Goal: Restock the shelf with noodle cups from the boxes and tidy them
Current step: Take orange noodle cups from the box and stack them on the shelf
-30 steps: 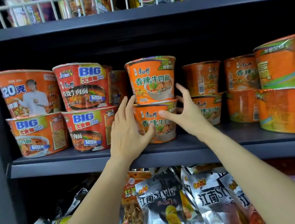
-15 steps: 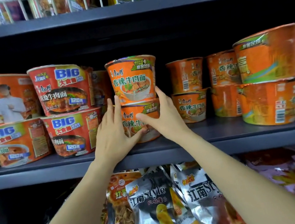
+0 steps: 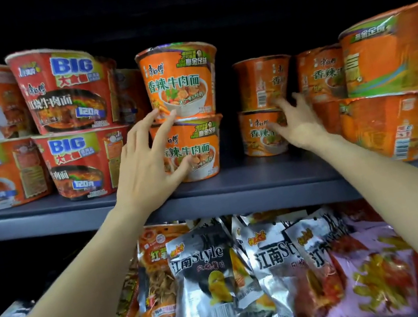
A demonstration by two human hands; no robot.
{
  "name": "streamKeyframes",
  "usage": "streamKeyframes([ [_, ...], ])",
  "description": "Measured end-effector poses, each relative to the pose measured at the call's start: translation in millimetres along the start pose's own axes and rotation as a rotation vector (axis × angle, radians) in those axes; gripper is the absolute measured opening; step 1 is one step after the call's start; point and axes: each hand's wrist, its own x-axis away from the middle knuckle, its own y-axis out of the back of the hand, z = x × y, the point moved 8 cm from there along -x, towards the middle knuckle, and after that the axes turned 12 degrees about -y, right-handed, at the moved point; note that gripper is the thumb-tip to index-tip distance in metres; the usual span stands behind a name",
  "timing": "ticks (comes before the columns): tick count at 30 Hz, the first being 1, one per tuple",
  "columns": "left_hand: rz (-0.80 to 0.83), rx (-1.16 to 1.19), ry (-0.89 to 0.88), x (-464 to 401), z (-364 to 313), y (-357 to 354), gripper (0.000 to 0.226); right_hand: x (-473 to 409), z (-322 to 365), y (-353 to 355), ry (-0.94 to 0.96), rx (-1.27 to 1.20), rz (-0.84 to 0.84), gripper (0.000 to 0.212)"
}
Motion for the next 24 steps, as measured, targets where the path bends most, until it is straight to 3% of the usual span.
streamKeyframes([
  [5, -0.061, -0.058, 0.002, 2, -5, 10, 0.060, 3, 12, 0, 0.029, 0.003, -0.099, 0.059],
  [11, -0.269, -0.151, -0.351, -19, -69, 29, 0.025, 2, 4, 3, 0.141, -0.042, -0.098, 0.052],
  [15, -0.054, -0.150, -0.414, -88, -124, -23, 0.026, 0, 11, 3, 0.164, -0.079, -0.127, 0.053],
  [18, 0.177, -0.209, -0.249, -118, -131, -82, 0.045, -6, 11, -3, 0.142, -0.098, -0.103, 0.052],
  [21, 0.294, -0.233, -0.100, -123, -114, -119, 0.061, -12, 5, -4, 0.139, -0.351, -0.066, 0.042],
  [24, 0.395, -0.214, -0.033, -121, -98, -148, 0.063, -9, 6, -4, 0.197, -0.292, -0.116, 0.037],
])
